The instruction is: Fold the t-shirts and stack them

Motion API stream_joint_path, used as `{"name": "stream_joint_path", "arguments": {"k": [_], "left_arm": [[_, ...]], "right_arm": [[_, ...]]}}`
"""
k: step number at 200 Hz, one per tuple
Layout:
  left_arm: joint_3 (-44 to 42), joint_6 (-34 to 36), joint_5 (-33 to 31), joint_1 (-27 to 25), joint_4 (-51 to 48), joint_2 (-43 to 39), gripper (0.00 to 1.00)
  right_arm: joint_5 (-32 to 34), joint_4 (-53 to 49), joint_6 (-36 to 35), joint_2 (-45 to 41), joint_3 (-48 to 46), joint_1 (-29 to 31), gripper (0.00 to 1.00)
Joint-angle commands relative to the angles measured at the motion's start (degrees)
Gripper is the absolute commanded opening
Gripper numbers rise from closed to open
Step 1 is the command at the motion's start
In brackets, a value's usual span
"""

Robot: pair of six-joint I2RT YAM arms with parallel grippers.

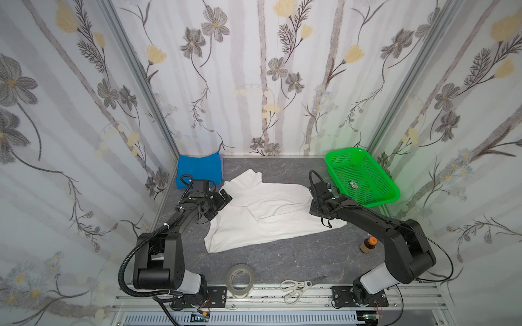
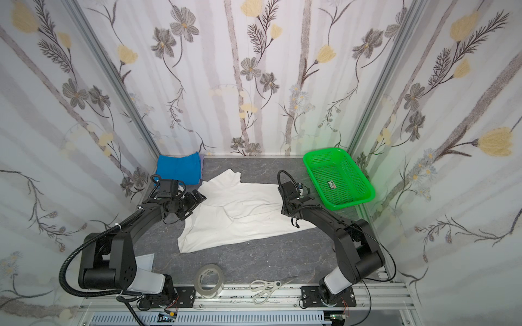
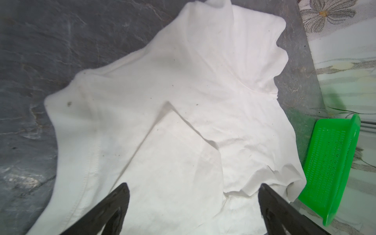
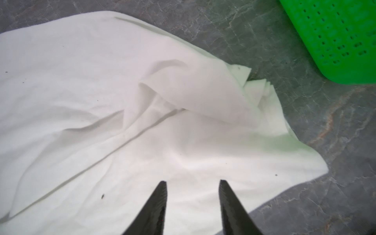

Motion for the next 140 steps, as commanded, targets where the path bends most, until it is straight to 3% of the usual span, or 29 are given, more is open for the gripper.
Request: {"name": "stream_joint_path", "arguments": {"k": [1, 47, 80, 111, 140], "left_arm": [[1.0, 0.1, -0.8, -0.1, 1.2, 1.0, 1.00], [1.7, -0.1, -1.2, -0.4, 0.8, 0.4, 1.00], [1.1, -0.8, -0.4, -0.9, 0.7, -0.5, 1.00], [0.7, -0.5, -0.9, -0.9, 0.3, -1.9, 1.00], [0.2, -0.8, -0.2, -0.9, 0.8, -2.2, 1.00]], "right_arm": [[2.7, 3.2, 1.0, -1.1, 1.2, -1.0, 0.51], [-2.8, -0.7, -1.5, 11.7, 15.2, -6.3, 0.50], [-7.2, -1.7, -4.0, 17.1, 20.3, -2.9, 0.55], [-7.7, -2.2, -2.5, 15.6, 15.5, 2.5, 0.79], [-8.3, -1.0, 0.9, 13.1, 6.4, 3.0, 0.84]]}}
